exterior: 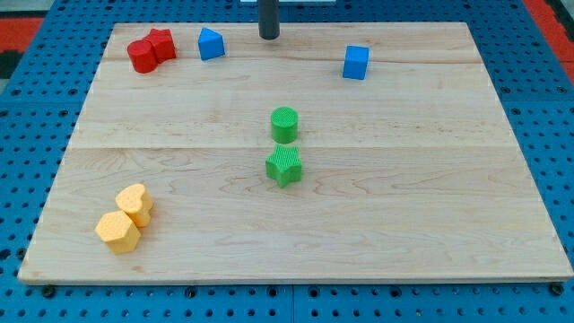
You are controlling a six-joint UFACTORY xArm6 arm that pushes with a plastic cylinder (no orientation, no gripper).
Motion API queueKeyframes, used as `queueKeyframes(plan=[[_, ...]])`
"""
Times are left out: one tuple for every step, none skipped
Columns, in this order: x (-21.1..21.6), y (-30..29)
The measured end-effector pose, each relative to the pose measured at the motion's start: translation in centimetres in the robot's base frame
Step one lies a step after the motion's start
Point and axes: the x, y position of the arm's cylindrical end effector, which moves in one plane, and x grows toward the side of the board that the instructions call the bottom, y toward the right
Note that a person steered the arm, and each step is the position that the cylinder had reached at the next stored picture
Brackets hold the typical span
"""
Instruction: Push the triangle to the top left side of the green circle
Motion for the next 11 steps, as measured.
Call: queueKeyframes(plan=[[-0.2,0.0],[-0.4,0.0],[-0.7,0.0],[-1.0,0.0],[-1.3,0.0],[-1.6,0.0],[-1.7,0.0],[-1.7,0.0],[-1.7,0.0],[-1.7,0.1],[-1.7,0.1]])
